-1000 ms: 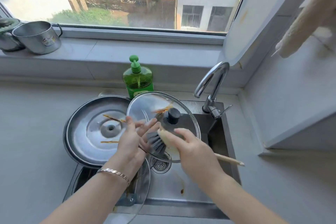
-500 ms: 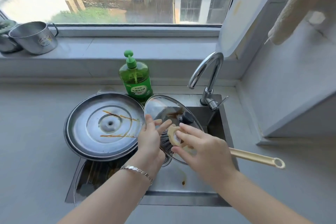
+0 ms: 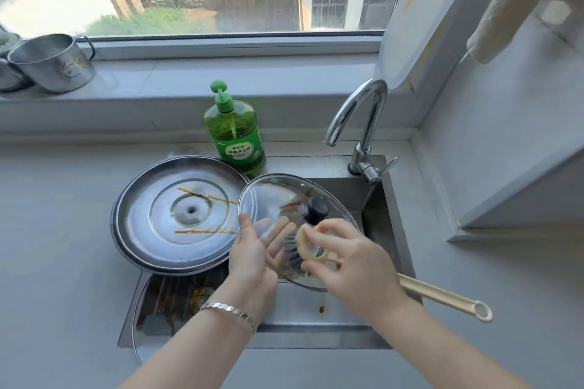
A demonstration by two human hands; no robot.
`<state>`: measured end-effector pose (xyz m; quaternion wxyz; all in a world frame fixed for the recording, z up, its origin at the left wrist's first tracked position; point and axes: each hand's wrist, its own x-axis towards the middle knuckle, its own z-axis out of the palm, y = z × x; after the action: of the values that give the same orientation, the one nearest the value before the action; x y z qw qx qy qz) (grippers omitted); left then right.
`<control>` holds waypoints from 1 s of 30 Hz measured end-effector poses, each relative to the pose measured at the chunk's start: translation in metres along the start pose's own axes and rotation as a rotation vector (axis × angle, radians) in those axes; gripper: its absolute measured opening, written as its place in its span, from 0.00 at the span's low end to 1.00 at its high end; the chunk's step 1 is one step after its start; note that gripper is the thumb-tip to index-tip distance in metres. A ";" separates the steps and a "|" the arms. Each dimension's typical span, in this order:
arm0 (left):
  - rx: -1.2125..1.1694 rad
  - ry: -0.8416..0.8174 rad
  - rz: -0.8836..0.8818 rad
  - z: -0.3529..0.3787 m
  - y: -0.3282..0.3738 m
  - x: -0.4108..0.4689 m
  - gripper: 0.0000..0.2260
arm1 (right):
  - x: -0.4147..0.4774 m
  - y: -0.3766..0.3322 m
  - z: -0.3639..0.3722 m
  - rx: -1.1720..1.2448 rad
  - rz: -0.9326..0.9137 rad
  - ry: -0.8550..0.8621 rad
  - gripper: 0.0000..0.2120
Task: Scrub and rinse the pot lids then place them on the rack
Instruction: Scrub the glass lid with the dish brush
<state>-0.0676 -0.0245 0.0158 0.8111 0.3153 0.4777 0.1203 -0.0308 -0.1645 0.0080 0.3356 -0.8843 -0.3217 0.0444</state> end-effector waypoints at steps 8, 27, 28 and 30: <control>-0.046 0.061 0.076 0.000 0.009 0.004 0.18 | -0.005 0.013 0.002 0.106 0.116 -0.037 0.16; -0.108 0.103 0.073 0.001 0.018 0.006 0.19 | 0.004 0.041 -0.007 0.203 0.351 -0.032 0.16; -0.087 0.103 0.074 0.001 0.017 0.005 0.19 | 0.001 0.033 -0.006 0.191 0.299 -0.043 0.16; -0.059 0.095 0.072 0.002 0.013 0.004 0.19 | -0.006 0.006 0.000 0.191 0.099 -0.048 0.18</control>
<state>-0.0622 -0.0137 0.0223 0.7916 0.3021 0.5004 0.1781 -0.0318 -0.1712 0.0030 0.4079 -0.8618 -0.2799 0.1123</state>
